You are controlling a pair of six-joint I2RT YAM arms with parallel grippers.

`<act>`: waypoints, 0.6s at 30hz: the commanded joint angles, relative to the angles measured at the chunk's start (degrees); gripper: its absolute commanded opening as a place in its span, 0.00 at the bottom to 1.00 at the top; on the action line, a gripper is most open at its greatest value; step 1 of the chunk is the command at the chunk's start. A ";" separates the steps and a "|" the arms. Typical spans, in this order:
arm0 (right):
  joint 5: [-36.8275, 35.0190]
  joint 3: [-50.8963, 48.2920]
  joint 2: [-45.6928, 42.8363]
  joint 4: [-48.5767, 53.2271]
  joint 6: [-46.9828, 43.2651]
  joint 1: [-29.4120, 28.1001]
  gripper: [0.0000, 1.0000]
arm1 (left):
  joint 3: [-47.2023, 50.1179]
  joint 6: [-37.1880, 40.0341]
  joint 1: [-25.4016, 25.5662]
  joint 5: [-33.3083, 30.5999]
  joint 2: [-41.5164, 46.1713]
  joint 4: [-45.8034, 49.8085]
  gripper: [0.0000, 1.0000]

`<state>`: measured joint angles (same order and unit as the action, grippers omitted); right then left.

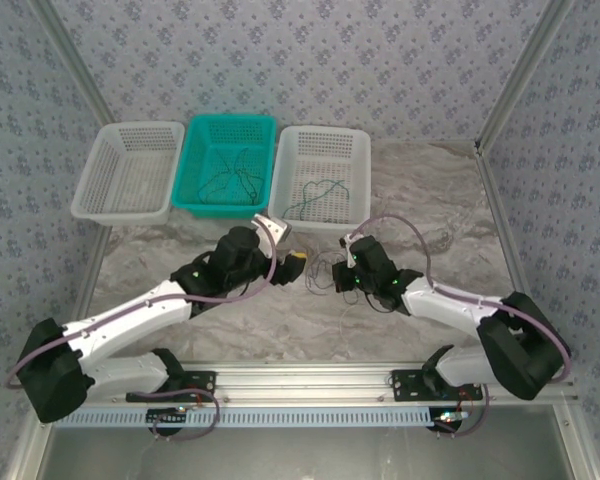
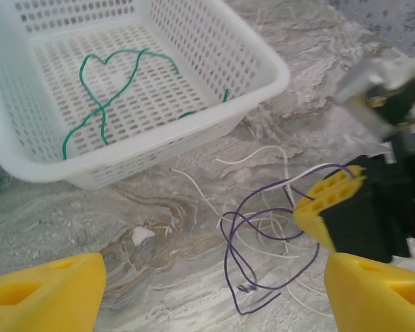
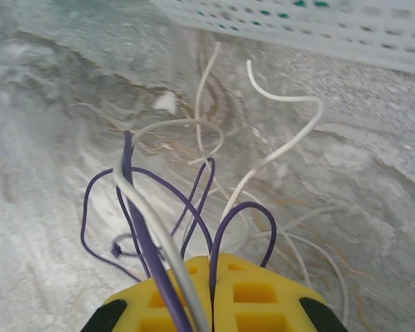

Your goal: Untangle the cables

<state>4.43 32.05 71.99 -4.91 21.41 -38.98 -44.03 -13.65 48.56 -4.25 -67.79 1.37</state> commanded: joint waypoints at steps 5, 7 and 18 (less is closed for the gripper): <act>8.90 1.52 -4.60 -0.02 -5.30 -0.46 0.00 | 0.80 -5.94 -2.09 2.93 -2.34 -2.76 0.82; 9.39 1.38 -5.38 -0.29 -5.07 -0.42 0.00 | 0.82 -8.07 -3.64 3.13 -3.28 -1.73 0.81; 8.13 2.90 -6.86 0.95 -3.22 0.29 0.00 | 1.53 -10.70 -5.85 22.50 -10.02 -8.51 0.66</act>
<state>12.86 32.97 66.19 -4.84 17.96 -39.05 -42.06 -23.46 42.63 11.66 -76.23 -4.38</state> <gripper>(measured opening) 0.061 0.667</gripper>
